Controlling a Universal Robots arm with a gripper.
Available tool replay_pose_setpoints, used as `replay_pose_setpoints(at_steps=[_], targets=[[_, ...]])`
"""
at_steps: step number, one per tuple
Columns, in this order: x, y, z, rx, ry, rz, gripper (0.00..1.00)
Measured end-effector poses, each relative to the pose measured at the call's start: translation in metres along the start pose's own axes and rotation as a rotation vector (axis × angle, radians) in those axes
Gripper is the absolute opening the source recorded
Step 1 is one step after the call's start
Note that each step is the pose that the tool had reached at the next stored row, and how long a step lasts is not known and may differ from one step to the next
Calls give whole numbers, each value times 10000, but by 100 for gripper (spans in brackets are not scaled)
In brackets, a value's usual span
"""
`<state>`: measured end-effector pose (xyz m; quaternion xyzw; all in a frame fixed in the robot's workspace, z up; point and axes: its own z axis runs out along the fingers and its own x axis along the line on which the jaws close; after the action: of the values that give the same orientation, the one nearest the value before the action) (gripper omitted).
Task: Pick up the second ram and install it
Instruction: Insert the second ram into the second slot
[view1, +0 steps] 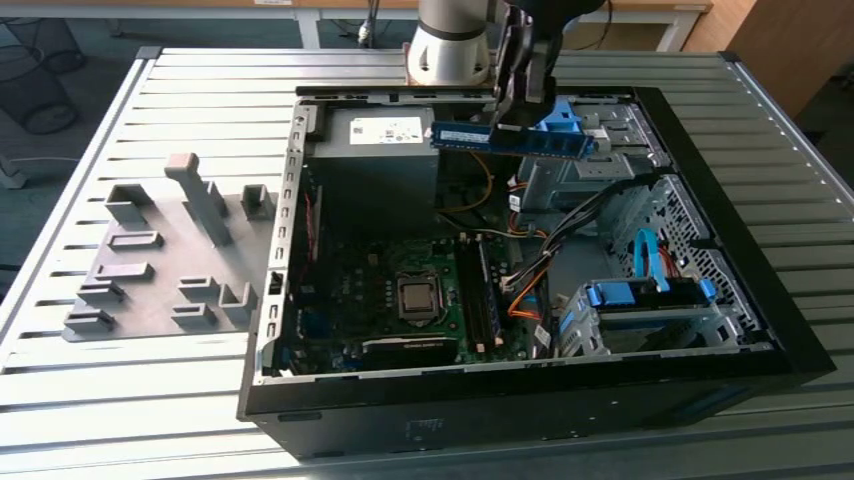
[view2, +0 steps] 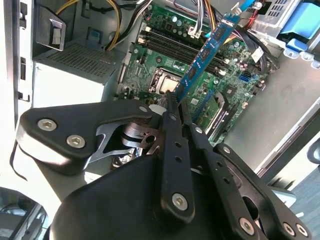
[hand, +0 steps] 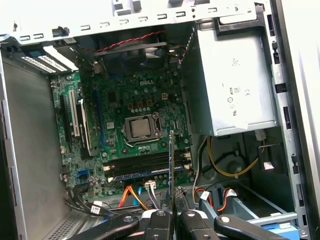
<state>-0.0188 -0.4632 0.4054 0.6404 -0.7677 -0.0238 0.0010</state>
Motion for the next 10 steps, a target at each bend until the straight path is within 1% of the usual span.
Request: replay_pose_setpoints(at_steps=[10], targets=[[0, 0, 0, 9, -13, 325, 14]])
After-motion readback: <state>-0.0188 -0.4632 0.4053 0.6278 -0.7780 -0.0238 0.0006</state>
